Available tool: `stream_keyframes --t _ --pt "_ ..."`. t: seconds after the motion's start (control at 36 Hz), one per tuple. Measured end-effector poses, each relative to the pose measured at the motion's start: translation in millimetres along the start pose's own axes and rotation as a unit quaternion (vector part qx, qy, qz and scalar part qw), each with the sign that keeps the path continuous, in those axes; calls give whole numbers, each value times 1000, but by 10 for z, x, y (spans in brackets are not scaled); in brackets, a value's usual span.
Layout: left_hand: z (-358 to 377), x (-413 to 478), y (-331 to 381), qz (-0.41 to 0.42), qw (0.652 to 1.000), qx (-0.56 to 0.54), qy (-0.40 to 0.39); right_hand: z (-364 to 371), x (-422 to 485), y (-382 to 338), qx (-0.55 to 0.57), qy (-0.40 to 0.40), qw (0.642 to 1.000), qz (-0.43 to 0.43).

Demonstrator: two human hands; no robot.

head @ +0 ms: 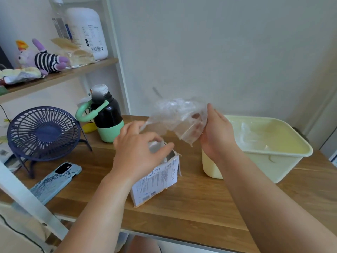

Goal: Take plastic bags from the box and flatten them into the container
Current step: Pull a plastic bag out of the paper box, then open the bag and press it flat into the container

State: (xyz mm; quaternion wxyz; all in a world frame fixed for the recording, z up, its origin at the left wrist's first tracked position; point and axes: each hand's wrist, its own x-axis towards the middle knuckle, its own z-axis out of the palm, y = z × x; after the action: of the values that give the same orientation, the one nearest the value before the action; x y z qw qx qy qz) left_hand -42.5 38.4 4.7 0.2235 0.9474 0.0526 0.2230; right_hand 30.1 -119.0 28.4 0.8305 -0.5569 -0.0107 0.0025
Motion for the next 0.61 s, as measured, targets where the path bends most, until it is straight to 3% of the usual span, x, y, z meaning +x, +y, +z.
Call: stream_keyframes --t 0.08,0.28,0.39,0.47,0.53,0.61 --pt "-26 34 145 33 987 -132 85 -43 -36 -82 -31 -46 998 1" --pt "-14 143 494 8 943 -332 23 -232 -120 -206 -44 -147 984 90" --pt "112 250 601 -56 935 -346 44 -375 -146 -306 -31 -209 967 142" --pt "175 281 756 -104 919 -375 70 -480 -232 -454 -49 -258 956 133" --pt "218 308 859 -110 910 -388 96 -537 -264 -484 -82 -232 963 105" --pt "301 326 955 -117 912 -379 106 -601 -205 -470 -67 -103 991 51"
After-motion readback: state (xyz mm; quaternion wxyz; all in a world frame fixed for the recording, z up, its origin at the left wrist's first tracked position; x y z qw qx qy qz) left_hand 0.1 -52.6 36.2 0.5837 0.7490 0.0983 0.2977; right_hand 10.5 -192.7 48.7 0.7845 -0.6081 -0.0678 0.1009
